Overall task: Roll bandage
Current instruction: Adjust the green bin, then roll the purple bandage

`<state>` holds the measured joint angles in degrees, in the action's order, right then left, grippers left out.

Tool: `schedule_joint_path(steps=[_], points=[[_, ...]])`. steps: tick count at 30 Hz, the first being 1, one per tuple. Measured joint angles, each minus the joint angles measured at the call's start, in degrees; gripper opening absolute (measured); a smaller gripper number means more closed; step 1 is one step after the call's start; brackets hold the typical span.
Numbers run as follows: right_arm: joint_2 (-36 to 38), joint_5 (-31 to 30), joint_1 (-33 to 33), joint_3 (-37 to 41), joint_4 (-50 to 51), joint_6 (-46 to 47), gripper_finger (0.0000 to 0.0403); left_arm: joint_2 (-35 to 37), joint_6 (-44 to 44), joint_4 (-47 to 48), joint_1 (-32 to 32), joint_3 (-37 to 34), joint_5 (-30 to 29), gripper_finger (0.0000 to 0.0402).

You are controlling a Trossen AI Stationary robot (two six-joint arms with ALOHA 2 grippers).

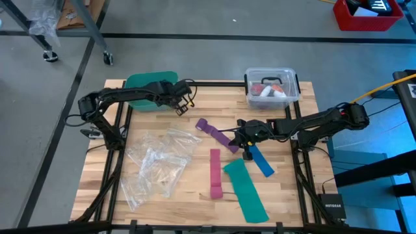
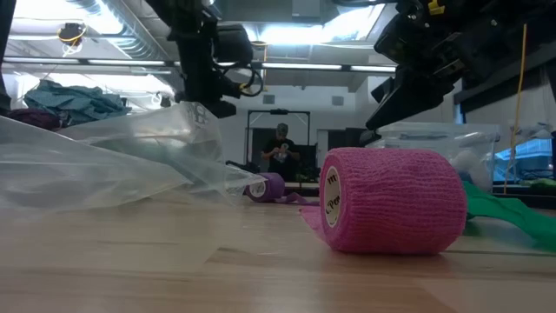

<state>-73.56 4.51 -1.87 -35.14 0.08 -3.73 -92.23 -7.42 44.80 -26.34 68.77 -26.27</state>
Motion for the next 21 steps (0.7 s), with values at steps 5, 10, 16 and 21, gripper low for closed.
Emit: schedule_joint_path(steps=[5,10,16,21], points=[[0.0,0.0,0.0,0.0,0.3,0.0,0.0003,0.1,-1.5,-0.6,1.9,0.0,9.2,0.0000],[0.0,-0.9,0.0,0.0,4.1,0.1,0.0003,0.1,-2.9,-0.9,6.1,0.0,10.1,0.0000],[0.0,-2.1,0.0,0.0,14.2,3.4,0.0002,0.1,-6.3,-1.2,11.0,0.0,10.0,0.0000],[-0.1,-3.1,0.0,0.0,16.1,3.5,0.0002,-0.3,-9.1,-4.9,13.5,0.0,10.2,0.0000]])
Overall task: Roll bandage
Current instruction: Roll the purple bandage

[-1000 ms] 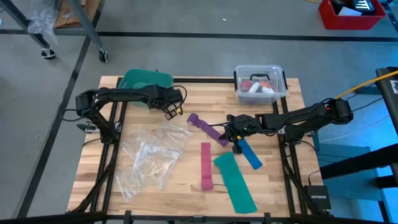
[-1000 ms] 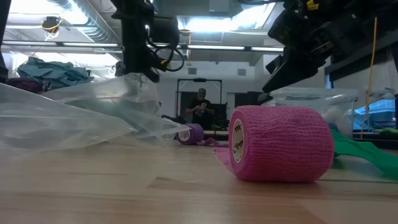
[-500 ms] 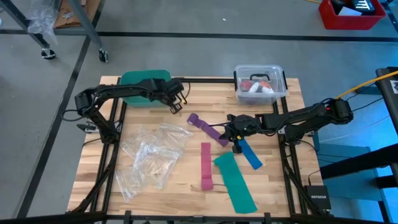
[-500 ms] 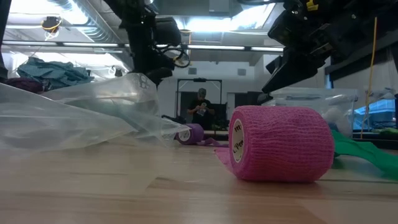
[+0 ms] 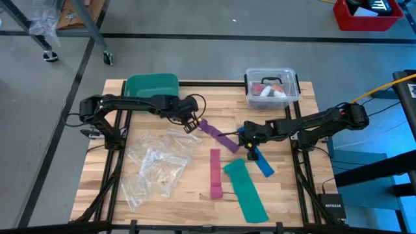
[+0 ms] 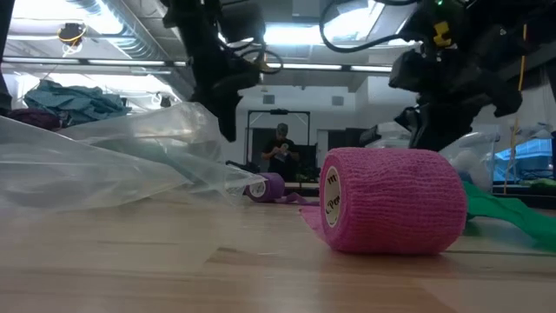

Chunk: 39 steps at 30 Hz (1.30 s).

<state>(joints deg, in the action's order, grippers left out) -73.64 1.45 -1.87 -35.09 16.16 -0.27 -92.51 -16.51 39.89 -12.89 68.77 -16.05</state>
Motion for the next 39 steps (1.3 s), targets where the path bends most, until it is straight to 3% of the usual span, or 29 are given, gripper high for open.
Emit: schedule_joint_path(steps=[13,27,39], points=[[-5.0,-1.0,0.0,0.0,-2.0,0.4,0.0001,-8.2,-3.9,-10.2,0.8,0.0,0.4,0.0000],[-13.6,-1.1,0.0,-0.1,-6.9,0.1,0.0001,-8.4,-6.4,-10.6,0.4,0.0,0.4,0.0000],[-14.1,-0.9,0.0,-0.2,-7.0,0.0,0.0001,-10.6,-12.5,-10.4,0.6,0.0,0.4,0.0000]])
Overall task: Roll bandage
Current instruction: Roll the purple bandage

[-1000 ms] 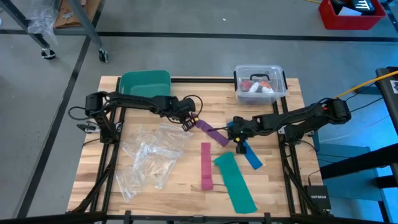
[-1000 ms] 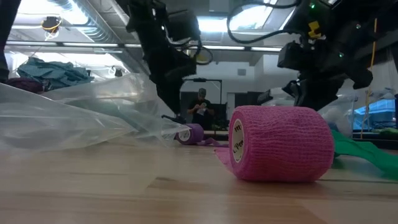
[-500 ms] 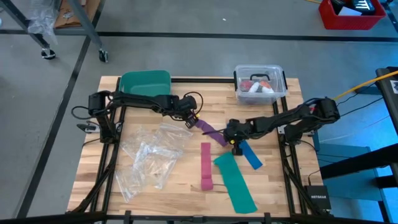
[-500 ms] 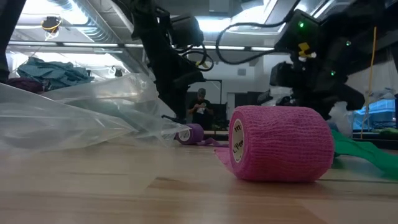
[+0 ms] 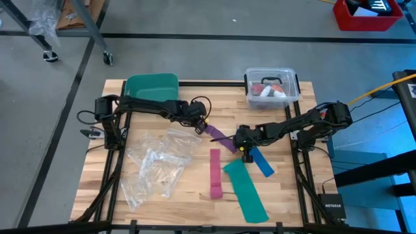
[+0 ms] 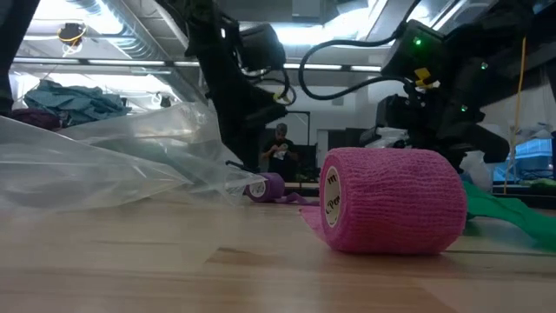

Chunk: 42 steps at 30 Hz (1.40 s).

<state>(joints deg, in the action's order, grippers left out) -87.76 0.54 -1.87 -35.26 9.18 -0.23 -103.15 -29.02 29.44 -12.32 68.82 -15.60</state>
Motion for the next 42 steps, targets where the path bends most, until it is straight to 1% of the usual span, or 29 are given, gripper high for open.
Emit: schedule_joint_path(steps=[7,10,16,21,27,31,34,39,40,42], points=[[0.0,0.3,0.0,0.0,0.0,0.0,0.0001,-2.5,-3.7,-0.5,0.4,0.0,0.0,0.0000],[-0.1,0.5,0.0,0.0,-0.3,0.0,0.0001,-2.8,-3.2,-1.7,0.5,0.0,0.1,0.0000],[-0.2,0.9,0.0,-0.6,-0.2,0.0,0.0001,-2.9,-1.5,-5.8,1.2,0.0,3.0,0.0000],[-0.3,4.4,0.0,-1.2,0.3,0.3,0.0001,-2.9,-1.4,-8.5,2.1,0.0,7.1,0.0000],[-0.2,9.2,0.0,-1.3,2.3,4.2,0.0001,-2.9,-1.5,-11.5,4.1,0.0,8.0,0.0000],[-0.1,11.9,0.0,-1.3,3.6,5.1,0.0001,-2.9,-1.6,-13.8,5.1,0.0,8.3,0.0000],[-0.1,12.6,0.0,-1.4,4.1,5.1,0.0001,-2.9,-2.4,-14.5,5.7,0.0,8.7,0.0000],[-0.1,12.6,0.0,-1.4,4.3,5.1,0.0001,-2.9,-1.6,-17.2,7.1,0.0,12.1,0.0000],[-0.1,12.6,0.0,-1.4,4.3,5.1,0.0001,-2.7,-0.9,-17.1,7.3,0.0,11.9,0.0000],[-0.1,12.6,0.0,-1.4,4.3,5.1,0.0001,-2.3,-1.0,-16.1,7.4,0.2,8.8,0.0000]])
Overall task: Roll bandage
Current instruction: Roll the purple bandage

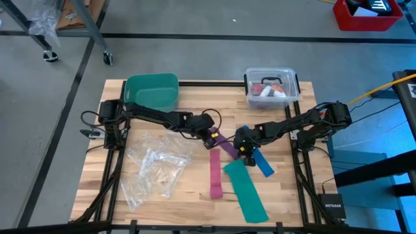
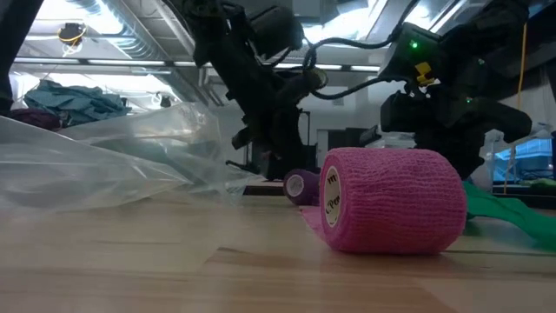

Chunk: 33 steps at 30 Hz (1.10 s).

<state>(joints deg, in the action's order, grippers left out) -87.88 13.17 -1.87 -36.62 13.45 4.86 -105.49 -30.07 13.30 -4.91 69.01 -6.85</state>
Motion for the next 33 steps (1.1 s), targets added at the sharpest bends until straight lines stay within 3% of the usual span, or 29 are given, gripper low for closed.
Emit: schedule_joint_path(steps=[5,17,29,33], points=[[0.0,-0.1,0.0,0.0,0.0,-0.2,0.0001,1.7,-0.7,-0.4,-0.8,0.2,-8.3,0.0000],[0.0,-0.4,0.0,0.0,-0.2,-0.3,0.0001,1.8,-7.4,11.2,-3.1,-1.1,-10.3,0.0000],[0.0,-0.5,0.0,0.0,-0.3,-0.3,0.0001,-2.7,-9.0,4.0,-3.0,-1.3,-8.0,0.0000],[0.0,-0.5,0.0,0.0,-0.3,-0.3,0.0001,-2.7,-9.0,-0.5,-2.8,-1.3,-2.1,0.0000]])
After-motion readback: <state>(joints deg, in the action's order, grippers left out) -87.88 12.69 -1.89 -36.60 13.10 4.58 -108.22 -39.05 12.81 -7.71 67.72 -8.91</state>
